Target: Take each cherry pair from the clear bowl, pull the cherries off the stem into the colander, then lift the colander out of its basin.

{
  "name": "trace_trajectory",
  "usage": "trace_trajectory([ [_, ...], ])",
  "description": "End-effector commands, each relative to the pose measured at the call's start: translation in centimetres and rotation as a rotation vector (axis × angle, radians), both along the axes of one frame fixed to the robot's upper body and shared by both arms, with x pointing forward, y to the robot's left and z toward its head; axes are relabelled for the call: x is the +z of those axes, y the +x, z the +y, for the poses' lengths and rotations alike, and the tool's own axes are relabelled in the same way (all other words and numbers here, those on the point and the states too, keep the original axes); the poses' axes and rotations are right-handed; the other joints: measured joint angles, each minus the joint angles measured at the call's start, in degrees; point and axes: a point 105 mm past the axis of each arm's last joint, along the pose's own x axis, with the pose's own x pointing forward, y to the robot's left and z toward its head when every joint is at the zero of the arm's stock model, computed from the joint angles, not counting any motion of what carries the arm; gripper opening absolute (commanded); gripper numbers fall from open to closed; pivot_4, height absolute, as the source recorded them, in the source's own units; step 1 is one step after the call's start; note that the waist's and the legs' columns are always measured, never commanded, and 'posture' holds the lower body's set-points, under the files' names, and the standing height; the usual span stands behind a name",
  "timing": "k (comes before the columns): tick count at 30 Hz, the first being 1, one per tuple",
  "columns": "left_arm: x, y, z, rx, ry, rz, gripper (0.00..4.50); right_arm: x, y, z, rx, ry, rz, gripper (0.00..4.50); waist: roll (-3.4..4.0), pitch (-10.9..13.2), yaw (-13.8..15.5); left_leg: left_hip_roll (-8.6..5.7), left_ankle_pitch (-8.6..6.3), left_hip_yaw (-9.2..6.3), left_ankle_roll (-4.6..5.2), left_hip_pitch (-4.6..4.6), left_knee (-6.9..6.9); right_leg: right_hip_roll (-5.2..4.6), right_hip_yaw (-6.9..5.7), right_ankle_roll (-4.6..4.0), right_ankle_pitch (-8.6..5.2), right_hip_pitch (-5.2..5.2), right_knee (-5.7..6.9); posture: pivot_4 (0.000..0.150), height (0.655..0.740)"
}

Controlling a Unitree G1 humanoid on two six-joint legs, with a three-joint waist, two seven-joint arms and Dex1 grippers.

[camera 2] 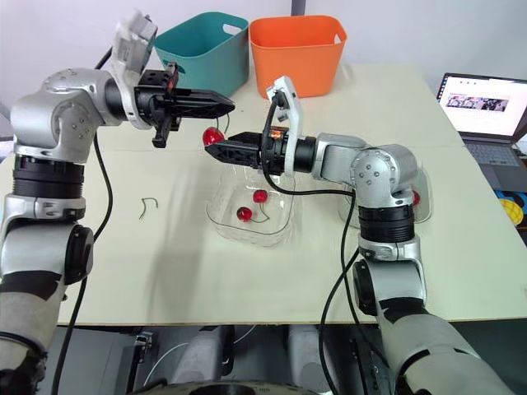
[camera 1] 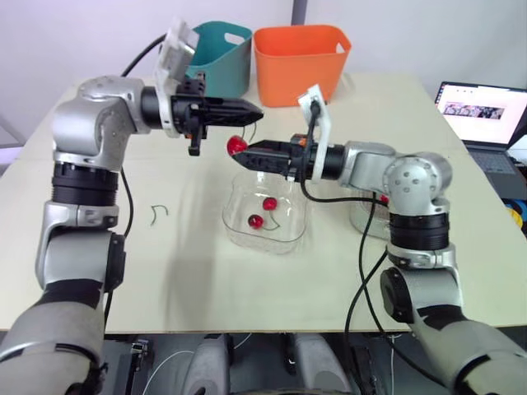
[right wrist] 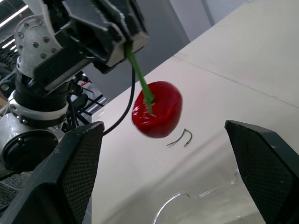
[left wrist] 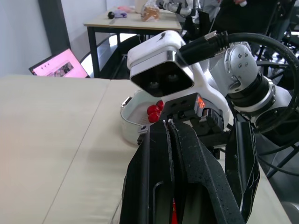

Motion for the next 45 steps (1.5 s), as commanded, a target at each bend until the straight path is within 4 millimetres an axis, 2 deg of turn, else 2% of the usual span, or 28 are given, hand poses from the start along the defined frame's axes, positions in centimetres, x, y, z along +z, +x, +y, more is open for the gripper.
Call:
trace_trajectory([
  [1, 1.0, -0.6, 0.0, -0.013, -0.013, -0.041, 0.0, 1.3, -0.5, 1.1, 0.037, 0.024, -0.046, 4.47, 0.0, 0.0, 0.0, 0.0, 0.0, 0.0, 0.0, 0.0, 0.0, 0.0, 0.0, 0.0, 0.0, 0.0, 0.0, 0.15, 0.74],
  [15, 0.7, -0.6, -0.4, -0.022, -0.02, -0.032, 0.0, 1.5, -0.5, 2.7, 0.046, 0.068, -0.026, 4.47, 0.0, 0.0, -0.1, 0.0, 0.0, -0.01, 0.0, 0.01, 0.0, 0.01, 0.0, 0.0, 0.0, 0.0, 0.03, 0.15, 0.74],
  [18, 0.7, -0.5, -0.4, -0.021, -0.02, -0.033, 0.0, 1.4, -0.5, 2.7, 0.041, 0.06, -0.027, 3.84, 0.0, 0.0, -0.1, 0.0, 0.0, -0.01, 0.0, 0.01, 0.0, 0.01, 0.0, 0.0, 0.0, -0.01, 0.03, 0.15, 0.74],
  [23, 0.8, -0.5, -0.4, -0.017, -0.021, -0.034, 0.0, 1.4, -0.4, 2.6, 0.03, 0.062, -0.028, 2.06, 0.0, 0.0, -0.1, 0.0, 0.0, -0.01, 0.0, 0.01, 0.0, 0.01, 0.0, 0.0, 0.0, -0.01, 0.04, 0.15, 0.74],
  [25, 0.8, -0.5, -0.3, -0.015, -0.022, -0.034, 0.0, 1.4, -0.5, 2.6, 0.031, 0.057, -0.03, 1.48, 0.0, 0.0, -0.1, 0.0, 0.0, -0.01, 0.0, 0.01, 0.0, 0.01, 0.0, 0.0, 0.0, -0.01, 0.04, 0.15, 0.74],
  [31, 1.1, -0.4, -0.2, -0.009, -0.027, -0.044, 0.0, 0.4, -0.8, 2.5, 0.041, 0.013, -0.035, 1.48, 0.0, 0.0, -0.1, 0.0, 0.0, -0.01, 0.0, 0.01, 0.0, 0.01, 0.0, 0.0, 0.0, -0.01, 0.04, 0.15, 0.74],
  [40, 1.7, 0.2, 0.4, 0.022, -0.039, -0.062, 0.0, -2.8, -2.2, 2.2, 0.068, -0.107, -0.004, 1.48, 0.0, 0.0, -0.1, 0.0, 0.0, -0.01, 0.0, 0.01, 0.0, 0.01, 0.0, 0.01, -0.01, -0.01, 0.04, 0.15, 0.74],
  [45, 1.4, 0.2, 0.3, 0.02, -0.032, -0.06, 0.0, -2.9, -2.7, 1.4, 0.049, -0.137, -0.036, 1.48, 0.0, 0.0, -0.1, 0.0, 0.0, -0.01, 0.0, 0.01, 0.0, 0.01, 0.0, 0.01, -0.01, -0.01, 0.04, 0.15, 0.74],
])
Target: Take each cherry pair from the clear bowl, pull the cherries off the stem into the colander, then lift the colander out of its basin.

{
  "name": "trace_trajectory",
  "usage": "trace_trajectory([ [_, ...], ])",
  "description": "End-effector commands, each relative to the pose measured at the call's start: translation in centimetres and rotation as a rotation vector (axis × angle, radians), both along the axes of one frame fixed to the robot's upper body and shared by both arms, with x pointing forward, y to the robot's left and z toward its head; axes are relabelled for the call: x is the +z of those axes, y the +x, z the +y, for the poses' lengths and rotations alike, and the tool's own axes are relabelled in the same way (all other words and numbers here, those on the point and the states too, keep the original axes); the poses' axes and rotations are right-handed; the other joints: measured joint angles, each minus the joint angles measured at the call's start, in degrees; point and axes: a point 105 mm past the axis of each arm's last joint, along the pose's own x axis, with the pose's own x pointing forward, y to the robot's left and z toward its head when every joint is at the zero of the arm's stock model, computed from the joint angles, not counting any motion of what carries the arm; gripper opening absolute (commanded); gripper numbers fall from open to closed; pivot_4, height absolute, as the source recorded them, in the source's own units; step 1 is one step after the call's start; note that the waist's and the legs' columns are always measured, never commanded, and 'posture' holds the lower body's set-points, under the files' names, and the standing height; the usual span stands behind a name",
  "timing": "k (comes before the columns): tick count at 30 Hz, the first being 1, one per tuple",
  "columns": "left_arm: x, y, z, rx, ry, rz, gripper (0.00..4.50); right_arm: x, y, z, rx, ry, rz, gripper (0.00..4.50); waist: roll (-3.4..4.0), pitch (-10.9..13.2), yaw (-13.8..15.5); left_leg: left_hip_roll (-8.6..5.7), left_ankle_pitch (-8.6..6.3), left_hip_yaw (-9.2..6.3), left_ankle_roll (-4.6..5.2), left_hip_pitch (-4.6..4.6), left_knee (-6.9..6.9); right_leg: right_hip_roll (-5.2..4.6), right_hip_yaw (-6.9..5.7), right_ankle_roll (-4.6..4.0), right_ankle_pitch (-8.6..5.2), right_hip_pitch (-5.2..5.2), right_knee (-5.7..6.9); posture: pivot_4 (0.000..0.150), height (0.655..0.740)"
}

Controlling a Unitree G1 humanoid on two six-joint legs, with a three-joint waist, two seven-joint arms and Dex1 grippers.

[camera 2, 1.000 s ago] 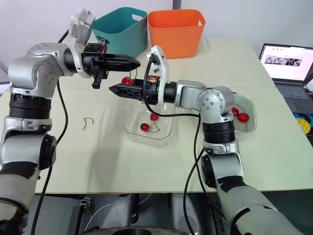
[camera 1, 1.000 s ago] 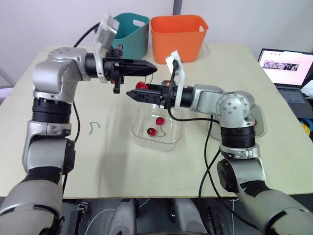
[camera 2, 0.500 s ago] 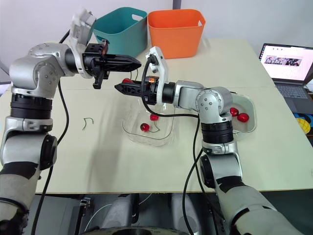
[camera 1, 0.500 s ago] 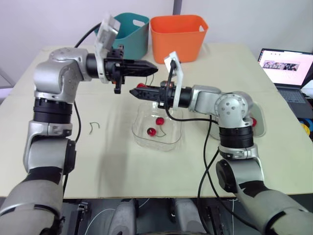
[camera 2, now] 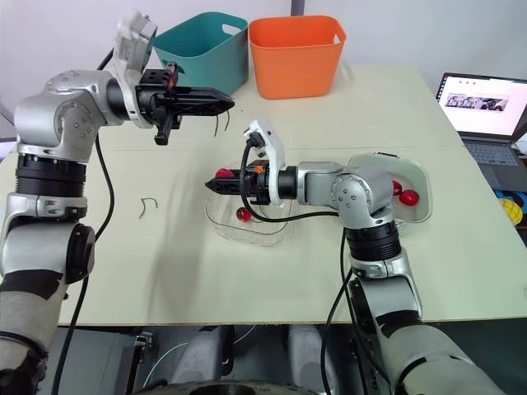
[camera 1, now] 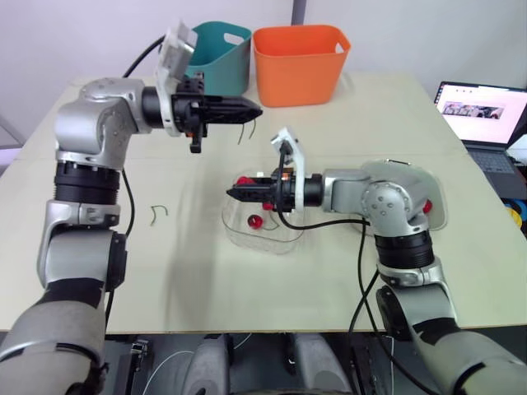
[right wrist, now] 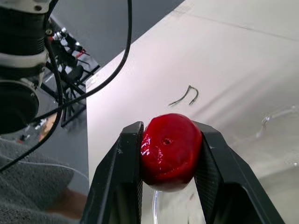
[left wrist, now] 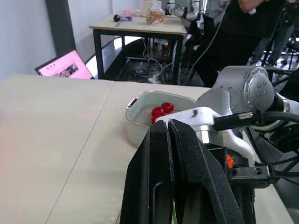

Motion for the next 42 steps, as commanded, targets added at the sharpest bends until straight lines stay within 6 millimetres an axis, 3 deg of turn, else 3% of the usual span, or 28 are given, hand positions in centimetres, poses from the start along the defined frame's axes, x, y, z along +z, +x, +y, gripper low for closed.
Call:
trace_trajectory([
  [1, 1.2, -0.3, 0.2, 0.002, -0.007, -0.058, 0.0, 1.7, -0.8, -0.7, 0.003, 0.006, -0.096, 1.48, 0.0, 0.0, 0.0, 0.0, 0.0, 0.0, 0.0, 0.0, 0.0, 0.0, 0.0, 0.0, 0.0, 0.0, 0.0, 0.15, 0.74],
  [3, 0.8, -0.3, 0.2, 0.004, 0.003, -0.057, 0.0, 2.3, -0.9, -1.8, -0.023, -0.004, -0.135, 1.48, 0.0, 0.0, 0.1, 0.0, 0.0, 0.0, 0.0, 0.0, 0.0, 0.0, 0.0, 0.0, -0.01, 0.0, -0.01, 0.15, 0.74],
  [7, 0.0, -0.5, 0.3, 0.002, 0.014, -0.042, 0.0, 3.6, 0.1, -5.9, -0.175, -0.042, -0.211, 1.48, 0.0, 0.0, 0.3, -0.01, 0.0, 0.0, 0.0, -0.01, 0.0, -0.02, 0.0, 0.01, -0.01, 0.01, -0.03, 0.15, 0.74],
  [11, -0.9, -0.6, 0.2, -0.004, 0.019, -0.024, 0.0, 3.7, 1.3, -13.5, -0.416, -0.19, -0.279, 1.48, -0.01, 0.0, 0.4, -0.02, 0.0, 0.01, 0.0, -0.06, 0.01, -0.04, -0.02, -0.01, -0.02, 0.03, -0.15, 0.15, 0.74],
  [13, -1.2, -0.5, 0.1, -0.003, 0.023, -0.021, 0.0, 3.6, 1.4, -16.2, -0.487, -0.243, -0.287, 1.48, -0.01, 0.0, 0.4, -0.04, 0.0, 0.02, 0.0, -0.07, -0.02, -0.07, -0.01, -0.03, -0.04, 0.04, -0.25, 0.15, 0.74],
  [20, -2.5, -0.5, -0.3, -0.014, 0.056, -0.008, 0.0, 2.1, 1.3, -22.0, -0.637, -0.423, -0.271, 1.48, -0.01, 0.0, -0.1, 0.0, 0.0, 0.08, 0.0, 0.01, -0.03, 0.02, 0.06, 0.04, -0.1, 0.04, -0.24, 0.15, 0.74],
  [28, -2.9, -0.4, -0.5, -0.014, 0.065, -0.006, 0.0, 0.3, 1.4, -22.5, -0.638, -0.451, -0.246, 1.48, -0.01, 0.0, 0.1, -0.01, 0.0, 0.09, 0.0, -0.02, 0.0, -0.01, 0.06, 0.03, -0.09, 0.05, -0.26, 0.15, 0.74],
  [31, -2.9, -0.4, -0.4, -0.01, 0.072, -0.008, 0.0, 0.0, 1.4, -22.6, -0.636, -0.456, -0.231, 2.06, -0.01, 0.0, 0.2, -0.01, 0.0, 0.09, 0.0, -0.02, -0.01, 0.0, 0.06, 0.04, -0.09, 0.05, -0.26, 0.15, 0.74],
  [38, -2.8, -0.3, 0.0, 0.006, 0.077, -0.01, 0.0, 0.0, 1.3, -23.3, -0.65, -0.46, -0.225, 4.44, -0.01, 0.0, 0.2, -0.01, 0.0, 0.09, 0.0, -0.03, 0.0, -0.01, 0.06, 0.03, -0.08, 0.05, -0.26, 0.15, 0.74],
  [42, -2.7, -0.2, 0.3, 0.018, 0.078, -0.014, 0.0, 1.0, 1.4, -23.1, -0.651, -0.418, -0.247, 4.44, -0.01, 0.0, 0.2, -0.01, 0.0, 0.08, 0.0, -0.03, 0.0, -0.01, 0.06, 0.04, -0.08, 0.05, -0.26, 0.15, 0.74],
])
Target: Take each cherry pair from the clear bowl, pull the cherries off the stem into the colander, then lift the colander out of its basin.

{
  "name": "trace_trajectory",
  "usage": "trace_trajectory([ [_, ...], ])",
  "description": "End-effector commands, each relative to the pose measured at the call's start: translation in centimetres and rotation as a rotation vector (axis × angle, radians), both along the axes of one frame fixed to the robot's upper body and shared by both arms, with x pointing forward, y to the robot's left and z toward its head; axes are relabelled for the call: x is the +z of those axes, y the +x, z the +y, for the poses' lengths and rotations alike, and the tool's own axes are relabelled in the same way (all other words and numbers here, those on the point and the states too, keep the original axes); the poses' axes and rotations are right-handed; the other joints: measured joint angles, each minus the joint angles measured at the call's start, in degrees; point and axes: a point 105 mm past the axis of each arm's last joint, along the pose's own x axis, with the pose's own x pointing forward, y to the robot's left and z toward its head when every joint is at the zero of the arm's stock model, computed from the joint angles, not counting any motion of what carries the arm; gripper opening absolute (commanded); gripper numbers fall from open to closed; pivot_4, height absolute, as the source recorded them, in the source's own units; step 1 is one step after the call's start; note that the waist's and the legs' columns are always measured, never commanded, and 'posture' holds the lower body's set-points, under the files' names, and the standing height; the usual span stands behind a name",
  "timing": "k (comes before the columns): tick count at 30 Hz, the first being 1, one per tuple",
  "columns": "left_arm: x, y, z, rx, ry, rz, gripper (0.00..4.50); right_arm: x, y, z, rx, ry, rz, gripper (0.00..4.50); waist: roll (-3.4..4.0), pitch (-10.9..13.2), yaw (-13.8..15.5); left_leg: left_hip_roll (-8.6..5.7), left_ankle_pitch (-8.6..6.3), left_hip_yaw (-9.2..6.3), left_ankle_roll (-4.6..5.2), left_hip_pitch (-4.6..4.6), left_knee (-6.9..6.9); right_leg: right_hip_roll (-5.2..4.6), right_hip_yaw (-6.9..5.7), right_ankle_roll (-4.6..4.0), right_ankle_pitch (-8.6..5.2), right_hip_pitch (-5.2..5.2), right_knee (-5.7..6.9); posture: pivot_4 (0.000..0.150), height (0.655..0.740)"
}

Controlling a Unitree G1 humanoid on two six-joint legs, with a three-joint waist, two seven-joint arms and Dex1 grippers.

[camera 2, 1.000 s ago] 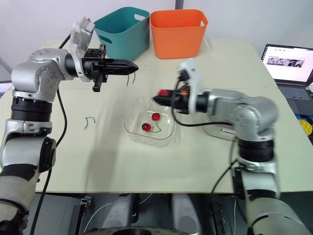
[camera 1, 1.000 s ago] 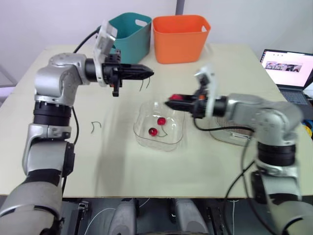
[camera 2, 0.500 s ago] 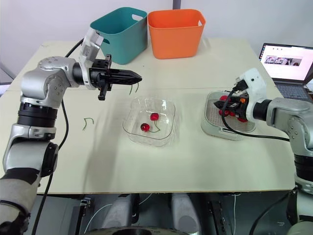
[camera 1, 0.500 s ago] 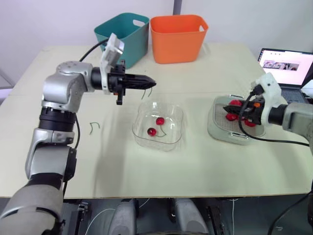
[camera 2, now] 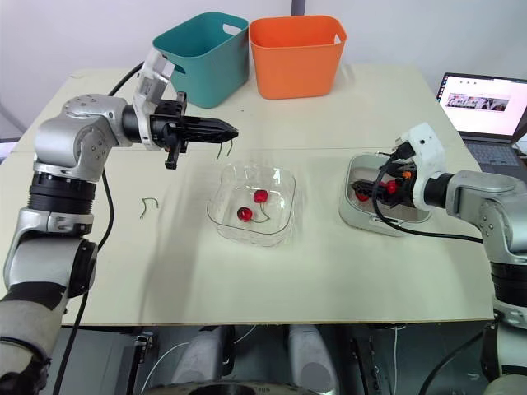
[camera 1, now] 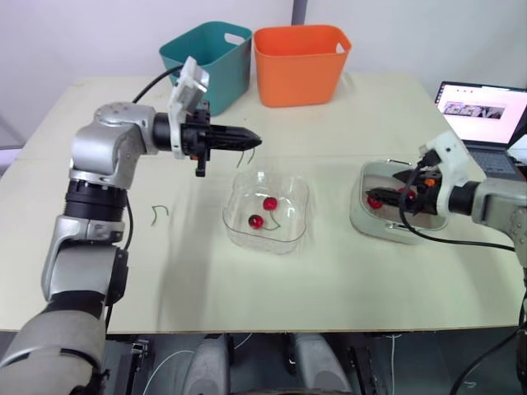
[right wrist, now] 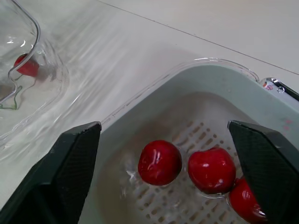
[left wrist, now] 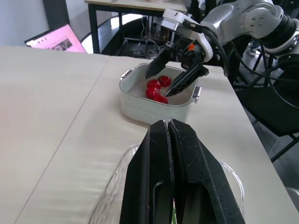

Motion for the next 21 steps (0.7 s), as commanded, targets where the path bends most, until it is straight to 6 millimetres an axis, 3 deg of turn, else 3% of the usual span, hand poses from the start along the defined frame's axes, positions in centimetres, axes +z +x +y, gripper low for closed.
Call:
trace_trajectory([
  [1, 1.0, -0.2, 0.4, 0.01, 0.001, -0.053, 0.0, 2.8, 0.1, 0.0, 0.008, 0.035, -0.098, 4.44, 0.0, 0.0, 0.0, 0.0, 0.0, 0.0, 0.0, 0.0, 0.0, 0.0, 0.0, 0.0, 0.0, 0.0, 0.0, 0.15, 0.74],
  [5, 1.5, 0.4, 1.3, 0.069, -0.019, -0.063, 0.0, 5.8, -0.3, 2.8, 0.127, 0.126, -0.16, 4.44, 0.0, 0.0, -0.2, 0.0, 0.0, 0.0, 0.0, 0.03, -0.01, 0.01, 0.0, 0.0, 0.0, 0.0, 0.01, 0.15, 0.74],
  [9, 1.2, 1.2, 3.5, 0.202, -0.056, -0.035, 0.0, 7.4, -2.0, 8.0, 0.34, 0.209, -0.169, 4.44, 0.0, 0.0, -0.4, 0.04, 0.0, -0.03, 0.0, 0.05, -0.03, 0.05, 0.0, 0.0, 0.04, 0.0, 0.06, 0.15, 0.74],
  [13, -0.9, 1.1, 7.2, 0.362, -0.03, 0.05, 0.0, 7.3, -3.8, 13.1, 0.516, 0.219, -0.158, 4.44, 0.0, 0.0, -0.8, 0.06, 0.0, -0.05, 0.0, 0.07, -0.04, 0.06, -0.03, -0.04, 0.07, -0.01, 0.16, 0.15, 0.74],
  [16, -3.5, -0.3, 10.3, 0.467, 0.005, 0.191, 0.0, 6.9, -5.0, 16.2, 0.613, 0.178, -0.143, 4.44, 0.01, 0.0, -1.0, 0.06, 0.0, -0.06, 0.0, 0.05, -0.02, 0.03, -0.04, -0.05, 0.06, -0.04, 0.19, 0.15, 0.74],
  [21, -6.0, -1.9, 15.0, 0.665, -0.05, 0.388, 0.0, 5.9, -5.8, 19.3, 0.686, 0.066, -0.14, 4.44, -0.01, 0.0, -0.7, 0.06, 0.0, -0.09, 0.0, 0.03, -0.01, -0.03, -0.1, -0.23, -0.05, -0.03, 0.17, 0.15, 0.74],
])
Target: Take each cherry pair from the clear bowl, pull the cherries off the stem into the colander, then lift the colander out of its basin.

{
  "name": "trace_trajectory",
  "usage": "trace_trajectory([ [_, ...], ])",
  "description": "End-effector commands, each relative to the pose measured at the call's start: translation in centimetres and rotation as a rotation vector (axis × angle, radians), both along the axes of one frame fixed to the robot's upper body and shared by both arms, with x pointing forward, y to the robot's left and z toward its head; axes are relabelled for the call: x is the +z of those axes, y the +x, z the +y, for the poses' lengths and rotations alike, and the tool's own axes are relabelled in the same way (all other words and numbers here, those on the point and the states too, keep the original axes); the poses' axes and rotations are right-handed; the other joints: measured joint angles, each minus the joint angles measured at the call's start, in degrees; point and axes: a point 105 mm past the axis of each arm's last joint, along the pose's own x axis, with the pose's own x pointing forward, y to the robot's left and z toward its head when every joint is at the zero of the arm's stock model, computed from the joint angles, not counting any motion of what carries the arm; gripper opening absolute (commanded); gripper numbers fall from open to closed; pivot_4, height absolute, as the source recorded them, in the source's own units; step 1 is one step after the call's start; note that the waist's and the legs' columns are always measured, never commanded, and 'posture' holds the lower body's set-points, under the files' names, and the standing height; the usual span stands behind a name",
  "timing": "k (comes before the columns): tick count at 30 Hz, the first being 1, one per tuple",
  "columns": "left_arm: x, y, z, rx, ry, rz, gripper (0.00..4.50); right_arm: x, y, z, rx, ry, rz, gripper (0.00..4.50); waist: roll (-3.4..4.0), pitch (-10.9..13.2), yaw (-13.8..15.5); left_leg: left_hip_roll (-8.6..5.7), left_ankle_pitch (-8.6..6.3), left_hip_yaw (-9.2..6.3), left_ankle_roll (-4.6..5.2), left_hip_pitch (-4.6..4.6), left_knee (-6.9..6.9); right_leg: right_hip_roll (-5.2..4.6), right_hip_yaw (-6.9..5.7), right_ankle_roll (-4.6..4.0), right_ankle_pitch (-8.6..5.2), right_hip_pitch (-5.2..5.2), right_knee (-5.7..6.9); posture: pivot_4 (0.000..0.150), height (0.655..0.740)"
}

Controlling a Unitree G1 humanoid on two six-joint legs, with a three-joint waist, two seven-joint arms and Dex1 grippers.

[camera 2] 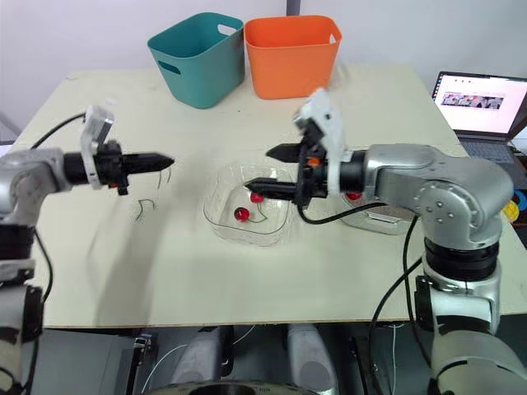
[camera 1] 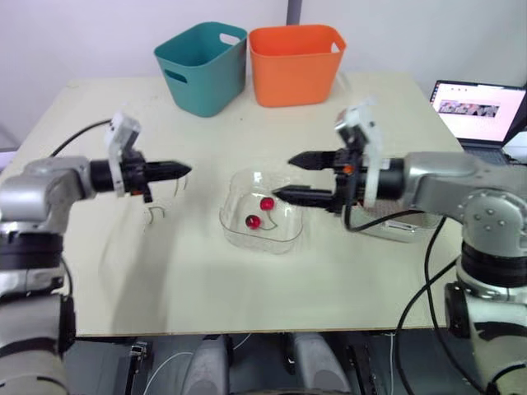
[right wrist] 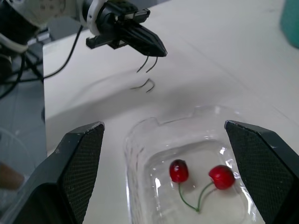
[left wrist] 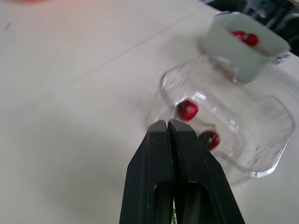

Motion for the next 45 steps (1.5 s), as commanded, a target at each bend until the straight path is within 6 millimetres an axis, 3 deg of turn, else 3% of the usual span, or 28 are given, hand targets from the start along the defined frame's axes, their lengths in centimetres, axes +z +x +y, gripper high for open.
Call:
trace_trajectory([
  [1, 1.0, -1.3, 2.6, 0.107, -0.064, 0.025, 0.0, 0.0, -0.8, 1.6, 0.04, -0.058, -0.066, 4.44, 0.0, 0.0, 0.2, 0.0, 0.0, 0.01, 0.0, 0.0, 0.0, 0.0, 0.0, -0.01, -0.01, 0.0, -0.02, 0.15, 0.74],
  [7, -2.1, -2.5, 6.7, 0.285, -0.068, 0.119, 0.0, -1.8, -1.7, 2.6, 0.113, -0.124, -0.059, 4.44, -0.01, 0.0, 0.8, 0.0, 0.0, 0.03, 0.0, -0.01, -0.01, -0.04, 0.0, -0.06, -0.01, 0.01, -0.12, 0.15, 0.74],
  [12, -3.8, -2.7, 7.8, 0.359, -0.074, 0.138, 0.0, -2.5, -1.3, 2.2, 0.101, -0.153, -0.05, 4.44, -0.04, 0.0, 0.9, 0.0, 0.0, 0.03, -0.01, -0.02, -0.01, -0.05, -0.01, -0.09, 0.0, 0.01, -0.15, 0.15, 0.74],
  [15, -3.8, -2.5, 7.8, 0.373, -0.067, 0.124, 0.65, -2.6, -1.2, 2.1, 0.1, -0.157, -0.047, 4.5, -0.05, 0.0, 0.8, 0.0, 0.0, 0.03, -0.01, -0.02, -0.01, -0.07, -0.01, -0.09, 0.0, 0.01, -0.17, 0.15, 0.74],
  [26, -2.4, -3.1, 8.5, 0.366, -0.046, 0.092, 4.47, -2.6, -0.6, 1.4, 0.077, -0.165, -0.038, 4.5, -0.06, 0.0, 0.7, 0.01, -0.01, 0.05, -0.01, -0.01, -0.03, -0.05, -0.01, -0.12, 0.01, 0.0, -0.18, 0.15, 0.74],
  [32, -0.7, -3.2, 9.0, 0.324, 0.076, 0.011, 4.47, -2.5, 0.0, 0.7, 0.05, -0.175, -0.029, 4.5, -0.06, 0.0, 0.8, 0.01, -0.01, 0.05, -0.01, -0.02, -0.03, -0.06, -0.01, -0.13, 0.01, -0.01, -0.21, 0.15, 0.74],
  [35, 1.0, -3.3, 8.4, 0.241, 0.175, -0.045, 4.47, -2.4, 1.0, 0.0, 0.003, -0.193, -0.019, 4.5, -0.06, 0.0, 0.7, 0.01, -0.01, 0.07, -0.02, -0.03, -0.05, -0.07, -0.01, -0.15, 0.01, -0.01, -0.26, 0.15, 0.74],
  [40, 5.1, -4.5, 3.3, -0.084, 0.344, -0.175, 4.47, -2.3, 3.6, -1.2, -0.062, -0.254, 0.001, 4.5, -0.06, 0.0, 0.8, 0.0, -0.02, 0.1, -0.03, -0.11, -0.05, -0.14, -0.04, -0.21, 0.05, -0.04, -0.42, 0.15, 0.74],
  [45, 5.7, -5.2, -1.5, -0.305, 0.36, -0.221, 4.47, -3.3, 5.2, -0.7, -0.048, -0.336, 0.04, 4.5, -0.05, 0.0, 0.4, 0.0, -0.02, 0.19, -0.02, -0.09, -0.12, -0.1, 0.0, -0.18, 0.04, -0.06, -0.4, 0.15, 0.74],
])
